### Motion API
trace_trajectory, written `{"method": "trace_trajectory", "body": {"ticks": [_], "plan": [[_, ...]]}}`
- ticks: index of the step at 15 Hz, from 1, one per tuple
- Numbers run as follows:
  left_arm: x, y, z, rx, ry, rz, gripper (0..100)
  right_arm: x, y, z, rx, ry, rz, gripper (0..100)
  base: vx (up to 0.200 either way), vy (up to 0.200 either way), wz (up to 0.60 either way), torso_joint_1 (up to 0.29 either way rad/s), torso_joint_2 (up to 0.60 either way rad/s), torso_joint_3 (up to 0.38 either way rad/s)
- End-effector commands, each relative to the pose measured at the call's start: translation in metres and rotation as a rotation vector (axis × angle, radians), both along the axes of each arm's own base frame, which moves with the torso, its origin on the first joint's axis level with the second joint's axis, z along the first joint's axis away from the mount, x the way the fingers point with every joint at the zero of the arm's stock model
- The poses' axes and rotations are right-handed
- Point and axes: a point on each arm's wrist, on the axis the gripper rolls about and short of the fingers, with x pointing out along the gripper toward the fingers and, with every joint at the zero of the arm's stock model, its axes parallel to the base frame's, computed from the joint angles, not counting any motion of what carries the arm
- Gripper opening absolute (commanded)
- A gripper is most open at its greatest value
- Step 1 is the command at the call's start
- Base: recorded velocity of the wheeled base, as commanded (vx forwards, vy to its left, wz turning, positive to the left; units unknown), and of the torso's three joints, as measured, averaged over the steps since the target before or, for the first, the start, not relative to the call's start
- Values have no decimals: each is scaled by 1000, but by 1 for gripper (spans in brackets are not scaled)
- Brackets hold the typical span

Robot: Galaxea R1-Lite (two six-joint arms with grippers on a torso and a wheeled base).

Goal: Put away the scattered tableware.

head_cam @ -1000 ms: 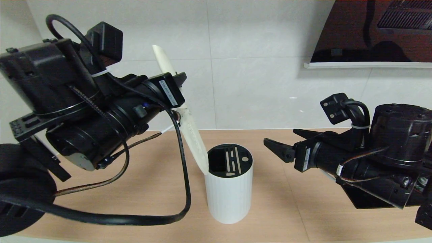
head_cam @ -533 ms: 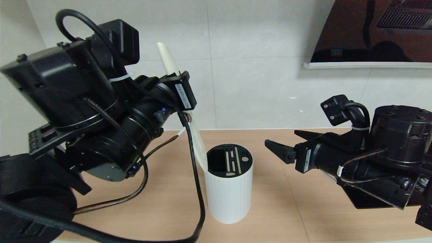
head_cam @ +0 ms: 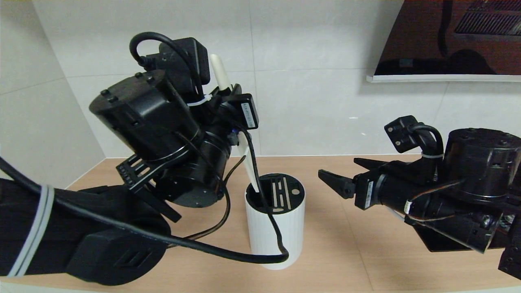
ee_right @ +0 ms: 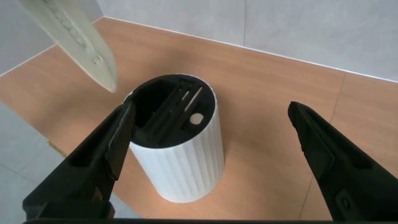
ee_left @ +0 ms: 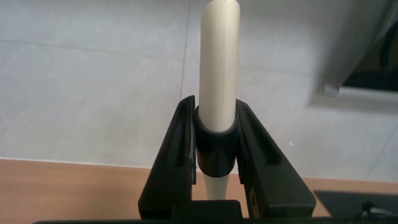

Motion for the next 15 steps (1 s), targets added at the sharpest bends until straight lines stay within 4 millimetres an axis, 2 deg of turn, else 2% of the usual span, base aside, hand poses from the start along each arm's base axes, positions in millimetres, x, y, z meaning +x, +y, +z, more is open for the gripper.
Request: {"method": "trace_trajectory", "body": {"ticks": [1, 7, 15], "plan": [[4, -6, -11, 22, 23, -5, 0, 0, 1, -2, -3, 3, 1, 100, 0, 0, 0, 0, 0, 0], [16, -23, -40, 54, 58, -16, 0, 1, 1, -2, -5, 6, 0, 100, 0, 0, 0, 0, 0, 0], [23, -30, -58, 74, 81, -13, 0, 1, 1, -2, -6, 5, 0, 100, 0, 0, 0, 0, 0, 0]]}}
